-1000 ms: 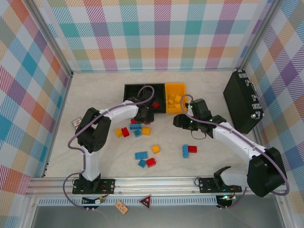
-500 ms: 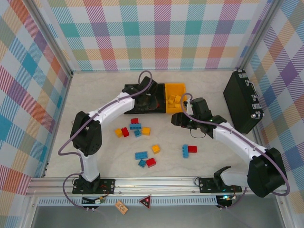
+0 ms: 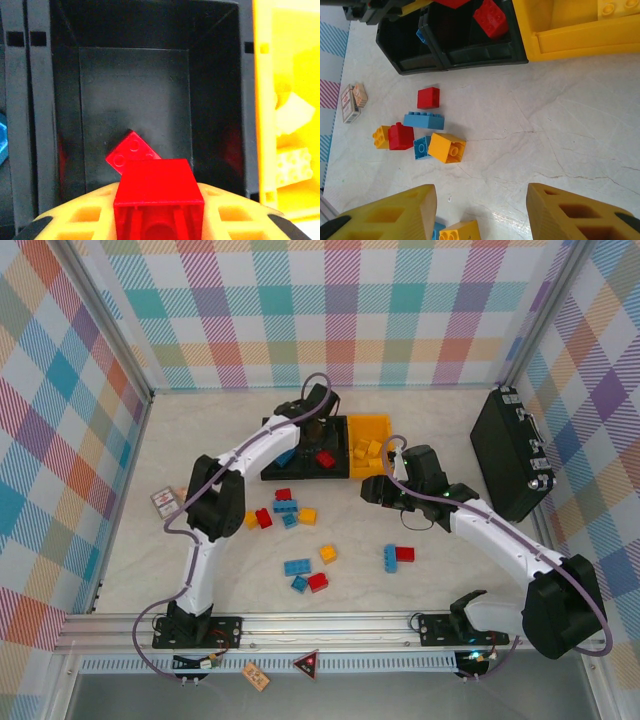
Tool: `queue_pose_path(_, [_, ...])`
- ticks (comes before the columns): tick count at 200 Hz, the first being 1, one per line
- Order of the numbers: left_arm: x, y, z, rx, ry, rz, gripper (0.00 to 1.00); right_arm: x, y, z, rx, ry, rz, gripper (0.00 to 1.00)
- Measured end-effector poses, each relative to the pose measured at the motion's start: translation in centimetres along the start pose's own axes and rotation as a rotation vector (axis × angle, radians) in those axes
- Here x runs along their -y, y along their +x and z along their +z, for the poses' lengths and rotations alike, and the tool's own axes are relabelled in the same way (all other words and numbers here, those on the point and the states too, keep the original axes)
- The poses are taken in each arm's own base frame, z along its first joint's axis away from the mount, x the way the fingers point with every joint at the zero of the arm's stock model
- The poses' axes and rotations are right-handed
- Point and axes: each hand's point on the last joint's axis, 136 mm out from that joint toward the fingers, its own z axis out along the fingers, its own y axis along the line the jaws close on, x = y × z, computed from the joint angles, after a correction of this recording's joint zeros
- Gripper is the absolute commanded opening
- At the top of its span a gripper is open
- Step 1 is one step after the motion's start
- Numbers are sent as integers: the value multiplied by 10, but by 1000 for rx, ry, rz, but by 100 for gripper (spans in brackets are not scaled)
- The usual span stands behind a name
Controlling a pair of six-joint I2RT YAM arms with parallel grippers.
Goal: Sort the legos into containers by color
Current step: Place the lego in the container.
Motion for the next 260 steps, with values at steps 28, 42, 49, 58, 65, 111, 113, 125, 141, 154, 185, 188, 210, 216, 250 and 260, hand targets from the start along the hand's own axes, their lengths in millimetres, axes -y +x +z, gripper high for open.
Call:
queue_pose_path(28, [5,-14,7,20,12,2,27,1,-1,0,4,6,3,51])
queue_pose_path(42, [5,-17,11,20,14,-1,27,1,-1,0,5,8,3,51])
queue_pose_path(49, [5,-18,13,18,16,-3,27,2,-1,0,7,10,3,51])
queue_pose_path(58, [6,-19,16,15,16,-4,28,2,-1,0,8,11,3,51])
queue_pose_path(65, [5,-20,20,13,16,-5,28,2,-1,0,8,12,3,51])
queue_pose_path(111, [6,-21,32,5,15,0,41,4,-2,0,12,20,3,51])
queue_pose_path(113, [7,-21,32,5,16,4,42,4,-2,0,13,21,3,51])
queue_pose_path(125, [7,-22,32,5,19,4,43,4,-2,0,15,25,3,51])
queue_pose_path(141, [8,-23,30,5,23,4,44,5,-3,0,17,28,3,51])
queue_pose_path(154, [9,-21,30,-2,27,4,47,5,-3,0,18,29,3,51])
queue_pose_path(185, [9,-17,29,-17,34,4,50,6,-5,0,17,38,-2,51])
queue_pose_path(188, [8,-16,29,-19,33,4,50,5,-5,0,18,38,-3,51])
queue_pose_path(210, [6,-8,21,-35,36,5,51,3,-9,-2,26,42,-7,52])
queue_pose_path(216, [5,-5,16,-40,39,5,51,3,-10,-2,27,42,-9,52])
queue_pose_path(250, [6,2,-22,-26,88,7,52,2,-13,-2,26,51,-26,53])
queue_pose_path(260, [8,4,-34,-12,112,9,53,4,-12,-2,20,59,-24,53])
